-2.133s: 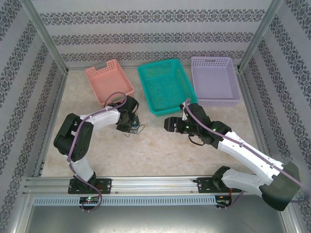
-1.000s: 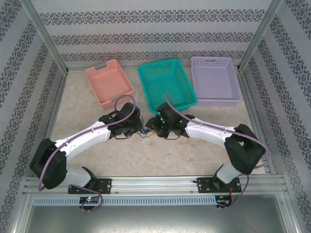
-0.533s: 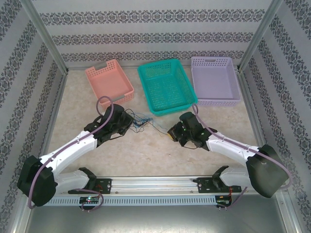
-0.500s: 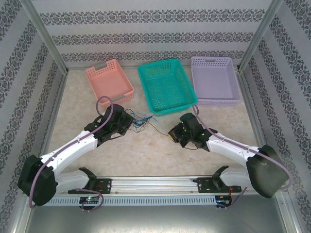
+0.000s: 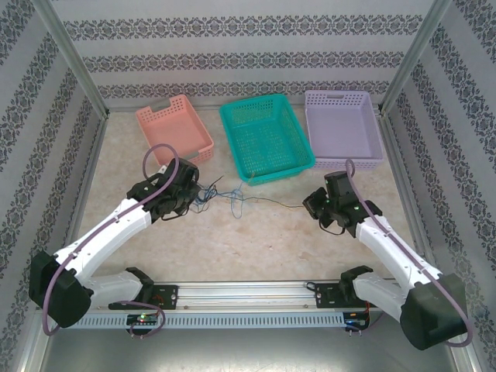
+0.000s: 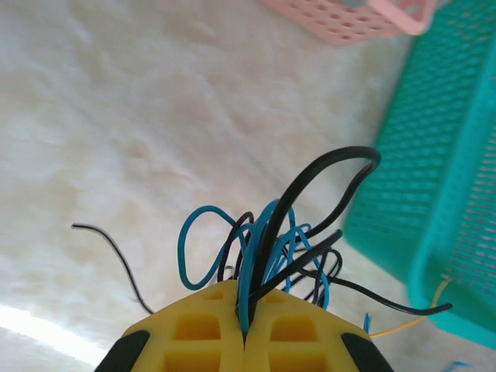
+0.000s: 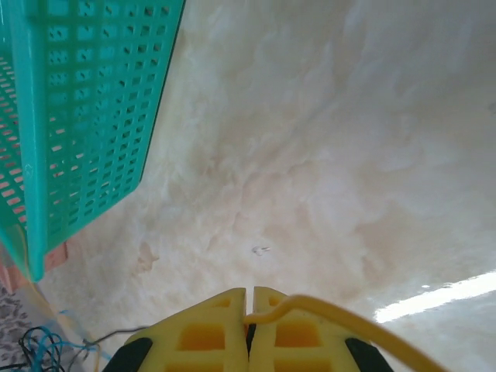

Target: Untangle the cables

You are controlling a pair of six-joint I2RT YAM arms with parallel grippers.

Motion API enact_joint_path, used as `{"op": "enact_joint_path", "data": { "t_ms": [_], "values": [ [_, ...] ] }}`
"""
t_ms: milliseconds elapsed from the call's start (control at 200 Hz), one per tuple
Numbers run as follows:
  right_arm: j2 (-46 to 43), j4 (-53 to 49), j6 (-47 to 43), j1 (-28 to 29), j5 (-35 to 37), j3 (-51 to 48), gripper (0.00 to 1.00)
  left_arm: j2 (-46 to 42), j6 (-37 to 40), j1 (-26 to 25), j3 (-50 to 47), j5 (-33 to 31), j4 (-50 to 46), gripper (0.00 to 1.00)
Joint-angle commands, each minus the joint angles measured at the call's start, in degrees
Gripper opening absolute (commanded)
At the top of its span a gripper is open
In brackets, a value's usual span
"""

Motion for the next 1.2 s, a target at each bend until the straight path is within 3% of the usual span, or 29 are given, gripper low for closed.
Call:
{"op": "enact_joint_path", "data": {
  "t_ms": [0, 280, 450, 525, 679, 784, 899, 1009, 1104, 1199],
  "values": [
    [0.8, -6.2, -9.4, -0.1, 1.0, 3.1, 0.00, -0.5, 1.9, 1.0, -2.3, -3.0, -4.6, 0.00],
    [9.5, -9.0, -18.4, 2.9, 2.2, 7.3, 0.00, 3.5, 2.4, 1.0, -4.1, 0.5, -1.4, 0.00],
    [13.6, -11.5, -20.5, 2.5, 4.1, 8.5, 0.39, 4.1, 2.8, 1.0, -4.7, 1.8, -0.2, 0.00],
    [13.3, -11.1, -20.5, 3.0, 3.9, 8.6, 0.47, 4.4, 2.9, 0.9, -5.3, 3.5, 1.2, 0.00],
    [10.4, -12.3, -20.5, 7.0, 7.0, 9.8, 0.50, 5.0, 2.8, 0.9, -6.3, 4.9, 2.0, 0.00],
    [10.8, -8.2, -23.7, 14.4, 7.3, 11.0, 0.48, 4.6, 3.1, 1.0, -6.5, 4.1, 1.6, 0.00],
    [17.2, -6.7, -26.3, 21.6, 7.7, 14.1, 0.47, 4.8, 4.0, 0.9, -6.3, 3.9, 1.2, 0.00],
    [23.0, -5.2, -18.3, 22.4, 1.8, 14.3, 0.51, 5.0, 4.0, 0.9, -6.6, 4.4, 1.7, 0.00],
    [22.7, -1.6, -2.0, 22.3, -2.8, 12.0, 0.60, 5.1, 3.7, 0.9, -6.7, 4.9, 1.8, 0.00],
    [19.1, 6.1, 14.8, 22.9, -3.7, 7.7, 0.62, 5.1, 3.8, 0.9, -6.9, 5.3, 2.3, 0.00]
  ]
}}
